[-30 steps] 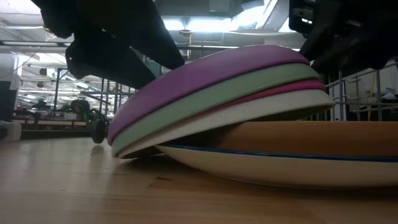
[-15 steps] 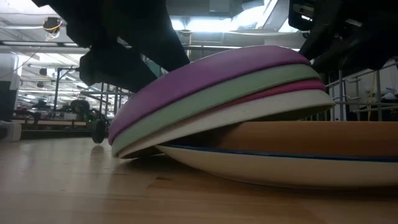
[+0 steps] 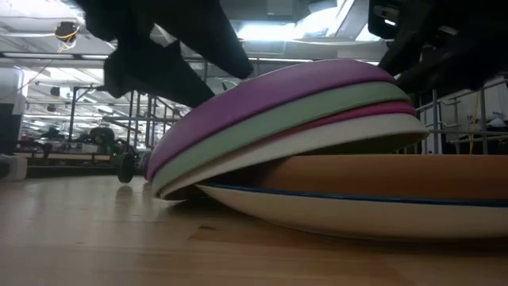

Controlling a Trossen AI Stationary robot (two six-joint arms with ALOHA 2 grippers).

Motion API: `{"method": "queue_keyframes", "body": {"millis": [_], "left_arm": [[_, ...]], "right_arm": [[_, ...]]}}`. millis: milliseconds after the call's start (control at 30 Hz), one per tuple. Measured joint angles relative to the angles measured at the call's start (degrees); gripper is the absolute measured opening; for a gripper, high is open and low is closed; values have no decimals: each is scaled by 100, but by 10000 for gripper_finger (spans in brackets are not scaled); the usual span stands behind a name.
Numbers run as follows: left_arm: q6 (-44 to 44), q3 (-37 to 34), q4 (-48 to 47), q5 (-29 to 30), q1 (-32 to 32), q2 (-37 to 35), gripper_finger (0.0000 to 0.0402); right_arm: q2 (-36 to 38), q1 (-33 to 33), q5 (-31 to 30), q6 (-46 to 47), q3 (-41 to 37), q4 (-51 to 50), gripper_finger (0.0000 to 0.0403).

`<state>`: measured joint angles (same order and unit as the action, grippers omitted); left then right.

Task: Sort dishes
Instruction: Put the purple plate in the dish rack

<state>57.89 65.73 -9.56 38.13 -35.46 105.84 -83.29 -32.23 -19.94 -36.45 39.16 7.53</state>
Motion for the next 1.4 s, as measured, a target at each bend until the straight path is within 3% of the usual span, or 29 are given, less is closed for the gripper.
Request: {"method": "queue_keyframes", "body": {"millis": [267, 633, 867, 1000, 1167, 1400], "left_arm": [[-818, 0, -49, 79, -291, 0, 243], [1401, 2, -1213, 155, -449, 0, 243], [2974, -3, -2137, 169, -562, 0, 243], [3642, -232, -2134, 199, -435, 4, 243], [3919, -397, -2086, 199, -238, 57, 243], [3439, -438, -1603, 127, 18, 248, 243]], "right_arm": [[0, 0, -228, -11, 0, -8, 88], [0, 0, -89, -137, 310, -64, 88], [4, 0, 351, -138, 627, -1073, 88], [4, 0, 403, -137, 627, -1206, 88], [0, 2, 401, -137, 627, -1199, 88], [-160, 164, 456, -135, 636, -1176, 88]]}}
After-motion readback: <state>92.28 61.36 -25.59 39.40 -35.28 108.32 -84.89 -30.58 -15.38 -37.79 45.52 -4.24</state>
